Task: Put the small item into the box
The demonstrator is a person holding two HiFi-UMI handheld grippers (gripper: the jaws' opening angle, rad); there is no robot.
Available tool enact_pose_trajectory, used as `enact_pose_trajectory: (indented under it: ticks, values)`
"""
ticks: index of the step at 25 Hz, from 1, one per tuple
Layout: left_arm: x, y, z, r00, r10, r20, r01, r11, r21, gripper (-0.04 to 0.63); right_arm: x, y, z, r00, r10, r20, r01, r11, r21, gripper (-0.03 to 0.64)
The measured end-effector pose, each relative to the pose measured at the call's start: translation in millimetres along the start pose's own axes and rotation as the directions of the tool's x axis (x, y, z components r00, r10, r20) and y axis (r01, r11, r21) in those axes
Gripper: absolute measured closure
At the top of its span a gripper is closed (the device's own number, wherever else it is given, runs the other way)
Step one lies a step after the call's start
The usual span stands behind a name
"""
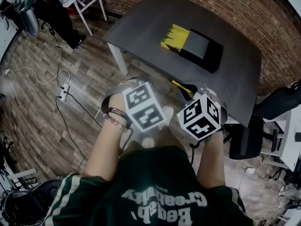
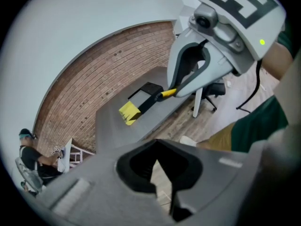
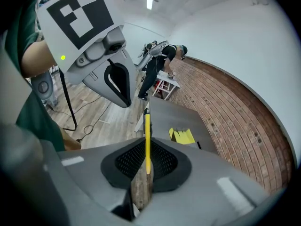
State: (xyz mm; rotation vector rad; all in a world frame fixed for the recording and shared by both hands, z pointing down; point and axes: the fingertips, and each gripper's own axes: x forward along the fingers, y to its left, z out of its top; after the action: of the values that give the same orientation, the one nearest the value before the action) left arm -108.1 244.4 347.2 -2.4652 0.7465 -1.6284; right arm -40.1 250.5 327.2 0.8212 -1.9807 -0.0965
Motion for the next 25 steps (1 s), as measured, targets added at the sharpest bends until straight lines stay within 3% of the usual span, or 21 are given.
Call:
enact_pose_trajectory:
  ticks: [13,25]
  values:
    - [43.2,55.6,28.9,1.000,0.011,-0.016,-0.011,1.000,-0.008,0.594,42.3,-65.0,3.8,1.000,0.018,0.019,-0.018,1.000,-0.021,0.583]
    - [102.1,148.8,77.6,0.998,0.056,-0.032,-0.057,0.997,-0.045,0.594,98.9,-175.5,15.9,0.997,0.045,0.061,-0.041,0.997,-0.066,0.583]
